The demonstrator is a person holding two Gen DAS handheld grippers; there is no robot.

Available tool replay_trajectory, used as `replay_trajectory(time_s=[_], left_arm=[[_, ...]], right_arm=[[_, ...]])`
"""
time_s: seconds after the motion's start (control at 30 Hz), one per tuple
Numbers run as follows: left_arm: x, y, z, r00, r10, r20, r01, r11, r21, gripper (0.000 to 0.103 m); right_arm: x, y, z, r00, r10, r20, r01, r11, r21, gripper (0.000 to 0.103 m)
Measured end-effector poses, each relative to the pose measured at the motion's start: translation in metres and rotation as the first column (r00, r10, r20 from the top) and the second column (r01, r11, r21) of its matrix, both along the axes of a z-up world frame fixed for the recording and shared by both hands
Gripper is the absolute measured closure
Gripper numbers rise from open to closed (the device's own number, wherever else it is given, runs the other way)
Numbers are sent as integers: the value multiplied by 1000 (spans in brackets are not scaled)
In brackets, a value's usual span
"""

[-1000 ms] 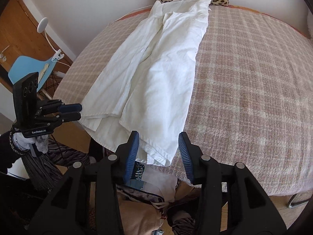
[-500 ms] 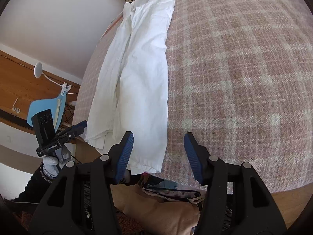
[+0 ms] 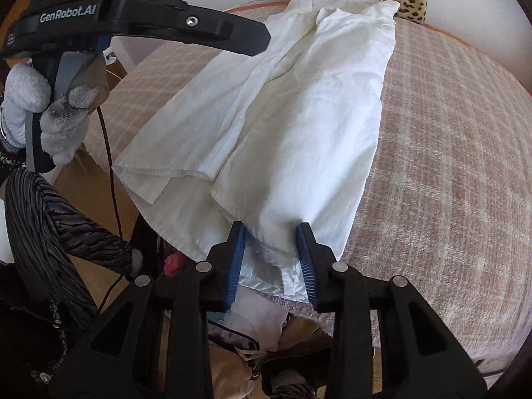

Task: Fold small clothes

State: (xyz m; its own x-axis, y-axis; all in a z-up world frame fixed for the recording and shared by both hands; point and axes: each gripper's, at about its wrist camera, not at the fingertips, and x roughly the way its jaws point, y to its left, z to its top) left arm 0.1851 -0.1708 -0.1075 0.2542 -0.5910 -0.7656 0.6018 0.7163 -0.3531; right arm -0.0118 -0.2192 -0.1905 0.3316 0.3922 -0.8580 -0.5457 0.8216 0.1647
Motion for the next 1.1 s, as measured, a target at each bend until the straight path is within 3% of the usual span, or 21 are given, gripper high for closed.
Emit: replay_trajectory(time_s=[0.1,0.2,0.3,0.5,0.57,0.63,0.87,1.0,1.1], left_arm=[[10,-13,-19,999,-16,-46,19,998,54,64],[14,-16,-33,999,-2,-48,7,993,119,64],[12,-3,-32,995,29,-90,-24,998,56,64],[-3,18,-30,993,48,-109,-42,997,59,64],[-6,19,-31,993,51,-109,-45,997,62,64],[-6,17,-35,992,52,-114,-45,997,65,64],[-11,9,-38,993,33,-118,-27,998,50,64],[-10,3,-32,996,44,-78,-41,998,45,64],[-1,-10,-24,997,32,-67,-32,999,6,64]], right_arm=[[-2,-26,15,997,-64,-47,68,992,106,66],[-9,-49,24,992,-118,-46,123,983,139,66],[-21,-51,22,994,-110,-26,112,989,93,66],[-26,-30,0,999,-52,-9,51,998,-47,66],[-26,-30,0,998,-60,5,60,996,-67,77],[-26,-32,4,997,-76,25,78,995,-69,94],[-35,-31,13,995,-91,40,92,995,-27,93],[-38,-24,9,998,-62,22,62,997,-39,90],[-37,-27,21,998,-68,16,67,997,32,90]])
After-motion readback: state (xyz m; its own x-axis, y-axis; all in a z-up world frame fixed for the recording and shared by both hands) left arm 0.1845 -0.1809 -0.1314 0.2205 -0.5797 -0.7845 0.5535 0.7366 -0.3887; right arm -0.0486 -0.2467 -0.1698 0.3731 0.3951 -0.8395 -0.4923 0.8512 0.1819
